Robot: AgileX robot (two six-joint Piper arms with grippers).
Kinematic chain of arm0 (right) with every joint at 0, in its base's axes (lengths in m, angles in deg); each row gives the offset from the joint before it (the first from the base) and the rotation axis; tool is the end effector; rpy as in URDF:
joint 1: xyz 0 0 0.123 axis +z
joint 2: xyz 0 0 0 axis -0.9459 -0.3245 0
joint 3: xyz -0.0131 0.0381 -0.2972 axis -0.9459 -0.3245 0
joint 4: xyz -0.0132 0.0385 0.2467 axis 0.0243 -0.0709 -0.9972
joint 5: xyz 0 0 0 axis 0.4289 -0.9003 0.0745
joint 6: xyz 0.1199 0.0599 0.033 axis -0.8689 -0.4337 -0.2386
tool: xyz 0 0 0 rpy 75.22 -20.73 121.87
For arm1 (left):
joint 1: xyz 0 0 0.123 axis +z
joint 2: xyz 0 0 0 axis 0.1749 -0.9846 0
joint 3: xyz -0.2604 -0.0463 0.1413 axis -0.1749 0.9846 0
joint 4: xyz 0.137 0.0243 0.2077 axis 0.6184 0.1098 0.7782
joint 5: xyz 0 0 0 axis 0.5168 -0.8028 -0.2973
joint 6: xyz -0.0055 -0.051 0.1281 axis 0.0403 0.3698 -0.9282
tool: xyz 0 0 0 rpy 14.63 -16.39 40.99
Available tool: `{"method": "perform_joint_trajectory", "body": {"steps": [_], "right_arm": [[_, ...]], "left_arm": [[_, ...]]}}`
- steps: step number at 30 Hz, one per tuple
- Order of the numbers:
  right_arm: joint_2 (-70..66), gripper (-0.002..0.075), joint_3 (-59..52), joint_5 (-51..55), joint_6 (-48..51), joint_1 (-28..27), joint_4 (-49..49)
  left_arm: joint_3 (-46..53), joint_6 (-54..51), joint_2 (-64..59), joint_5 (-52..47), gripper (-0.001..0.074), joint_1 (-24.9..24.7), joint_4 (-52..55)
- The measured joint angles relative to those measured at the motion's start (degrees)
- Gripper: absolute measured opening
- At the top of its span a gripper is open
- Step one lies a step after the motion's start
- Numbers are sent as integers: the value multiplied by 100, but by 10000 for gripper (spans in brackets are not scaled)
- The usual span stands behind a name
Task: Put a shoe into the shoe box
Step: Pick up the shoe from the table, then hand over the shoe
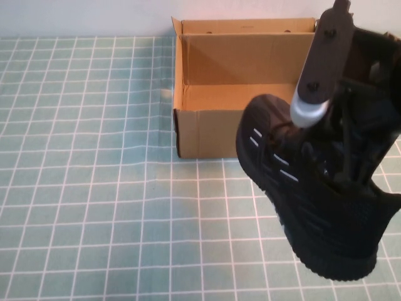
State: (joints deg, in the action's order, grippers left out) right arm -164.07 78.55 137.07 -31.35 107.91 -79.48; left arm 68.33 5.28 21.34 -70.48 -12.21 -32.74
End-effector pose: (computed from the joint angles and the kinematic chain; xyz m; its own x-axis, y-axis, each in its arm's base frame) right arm 0.2321 0.1633 0.3703 -0.1975 -0.8596 -0.4713 -0.8296 0.4027 -0.3868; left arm 0.0804 -0.0071 0.1571 -0.2946 0.0625 -0.9536 0.0799 0.9960 0.0406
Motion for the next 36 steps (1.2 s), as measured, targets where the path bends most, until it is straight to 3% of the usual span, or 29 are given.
{"method": "perform_joint_trajectory", "body": {"steps": [11,19,25,31,36], "right_arm": [[-24,-3,81,23,-215,0,-15],[-367,-3,439,1,-545,0,285],[-813,-3,1004,1,-767,0,399],[-1351,-3,1675,181,-1383,0,425],[-1764,-3,2366,314,-2013,0,533]], "left_arm": [[0,0,0,46,-3,0,257],[0,539,0,1512,-3,0,-1126],[0,827,0,2154,-3,0,-1436],[-783,977,-188,945,-3,0,-1464],[-1913,442,-1270,-211,-3,0,-1464]]}}
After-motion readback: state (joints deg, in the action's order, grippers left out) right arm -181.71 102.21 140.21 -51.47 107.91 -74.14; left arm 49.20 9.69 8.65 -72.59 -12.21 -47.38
